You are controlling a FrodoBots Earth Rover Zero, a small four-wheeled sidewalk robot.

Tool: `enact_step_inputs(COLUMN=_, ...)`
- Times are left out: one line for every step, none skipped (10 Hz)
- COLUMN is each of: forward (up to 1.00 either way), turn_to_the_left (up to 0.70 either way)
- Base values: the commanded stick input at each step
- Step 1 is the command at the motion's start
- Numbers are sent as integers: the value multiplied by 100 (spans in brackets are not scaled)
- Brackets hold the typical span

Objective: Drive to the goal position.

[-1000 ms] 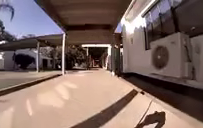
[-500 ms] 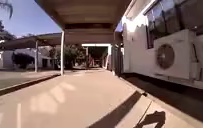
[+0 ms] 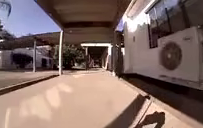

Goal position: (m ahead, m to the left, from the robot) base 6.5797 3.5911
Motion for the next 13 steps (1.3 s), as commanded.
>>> enact_step_inputs(forward=50, turn_to_the_left=0)
enact_step_inputs(forward=50, turn_to_the_left=0)
enact_step_inputs(forward=50, turn_to_the_left=0)
enact_step_inputs(forward=50, turn_to_the_left=0)
enact_step_inputs(forward=50, turn_to_the_left=0)
enact_step_inputs(forward=50, turn_to_the_left=0)
enact_step_inputs(forward=50, turn_to_the_left=0)
enact_step_inputs(forward=50, turn_to_the_left=0)
enact_step_inputs(forward=50, turn_to_the_left=0)
enact_step_inputs(forward=50, turn_to_the_left=0)
enact_step_inputs(forward=50, turn_to_the_left=0)
enact_step_inputs(forward=50, turn_to_the_left=17)
enact_step_inputs(forward=50, turn_to_the_left=41)
